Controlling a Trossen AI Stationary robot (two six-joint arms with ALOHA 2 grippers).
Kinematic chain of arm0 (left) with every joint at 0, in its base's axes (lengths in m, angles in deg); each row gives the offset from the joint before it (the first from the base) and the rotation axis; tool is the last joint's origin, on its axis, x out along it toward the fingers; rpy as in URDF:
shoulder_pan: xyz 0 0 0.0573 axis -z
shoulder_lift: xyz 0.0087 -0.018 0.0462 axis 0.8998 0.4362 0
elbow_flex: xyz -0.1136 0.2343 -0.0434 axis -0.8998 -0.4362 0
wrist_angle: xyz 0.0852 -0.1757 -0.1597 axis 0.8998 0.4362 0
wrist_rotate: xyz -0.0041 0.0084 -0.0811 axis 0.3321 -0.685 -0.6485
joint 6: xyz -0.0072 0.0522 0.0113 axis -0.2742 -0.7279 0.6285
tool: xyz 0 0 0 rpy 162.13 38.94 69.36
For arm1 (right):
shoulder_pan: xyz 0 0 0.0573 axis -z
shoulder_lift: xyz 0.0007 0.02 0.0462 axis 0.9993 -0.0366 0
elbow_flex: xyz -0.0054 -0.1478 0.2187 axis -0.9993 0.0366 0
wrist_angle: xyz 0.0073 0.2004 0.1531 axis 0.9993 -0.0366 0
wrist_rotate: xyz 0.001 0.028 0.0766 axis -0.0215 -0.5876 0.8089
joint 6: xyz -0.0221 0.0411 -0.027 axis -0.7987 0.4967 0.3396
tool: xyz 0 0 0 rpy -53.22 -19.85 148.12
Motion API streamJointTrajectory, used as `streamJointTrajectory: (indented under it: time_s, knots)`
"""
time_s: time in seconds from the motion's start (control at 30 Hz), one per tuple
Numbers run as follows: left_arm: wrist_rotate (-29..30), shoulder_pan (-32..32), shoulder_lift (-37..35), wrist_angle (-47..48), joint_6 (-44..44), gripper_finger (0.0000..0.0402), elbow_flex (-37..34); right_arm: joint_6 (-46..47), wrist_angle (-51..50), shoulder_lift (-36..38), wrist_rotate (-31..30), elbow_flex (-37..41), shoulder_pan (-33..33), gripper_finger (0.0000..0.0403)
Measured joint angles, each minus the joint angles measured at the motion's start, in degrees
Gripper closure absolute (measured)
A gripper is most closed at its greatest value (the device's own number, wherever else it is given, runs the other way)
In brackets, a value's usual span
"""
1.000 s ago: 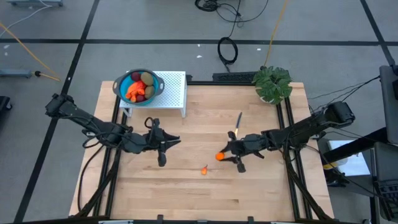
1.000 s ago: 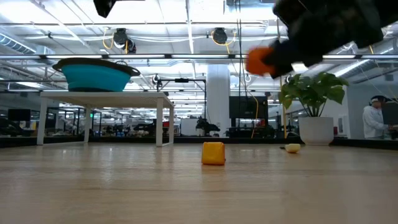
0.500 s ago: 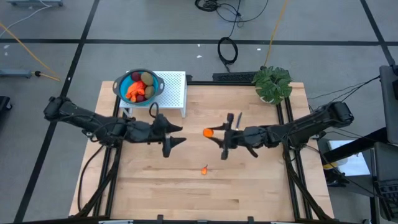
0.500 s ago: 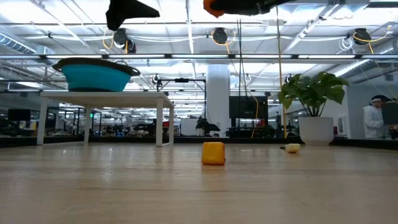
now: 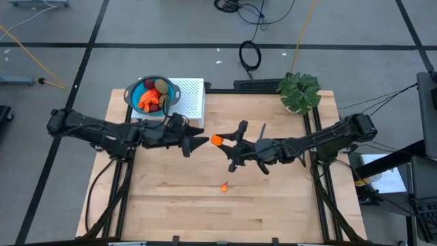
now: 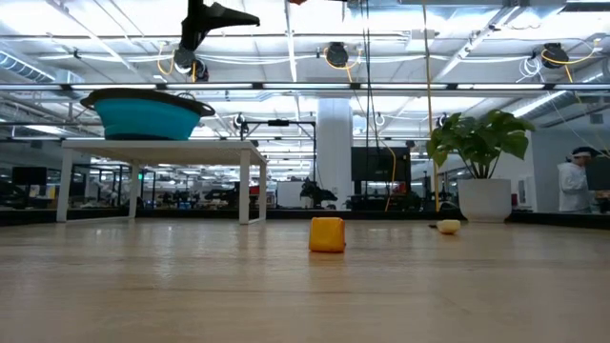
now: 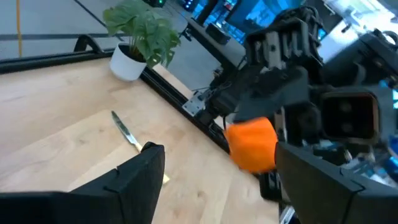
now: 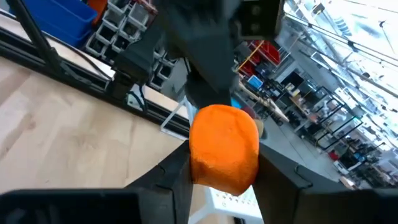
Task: Pick & Place Fruit
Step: Put the orange into the blue strainer bowl on the shelf
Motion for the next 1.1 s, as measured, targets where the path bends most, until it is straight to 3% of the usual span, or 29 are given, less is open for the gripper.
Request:
streamJointTrajectory:
  time_s: [0.27,0.43,0.83,1.1]
  knots:
    - [-2.1,-0.7,0.1,-2.5,2.3,0.0096,0.0,-0.3,-1.2,-0.8,0.1,-2.4,1.4,0.0275]
    - [-3.0,-0.7,2.2,-7.0,2.3,0.0096,0.0,0.3,-1.5,-0.8,4.6,-2.5,1.9,0.0275]
    - [-5.7,-1.4,7.3,-10.9,4.0,0.0097,0.0,1.8,-2.7,-0.8,4.6,-2.6,2.2,0.0275]
    - [-7.6,-2.3,7.2,-11.5,5.0,0.0144,0.0,2.8,-4.3,-0.8,4.6,-2.6,2.2,0.0275]
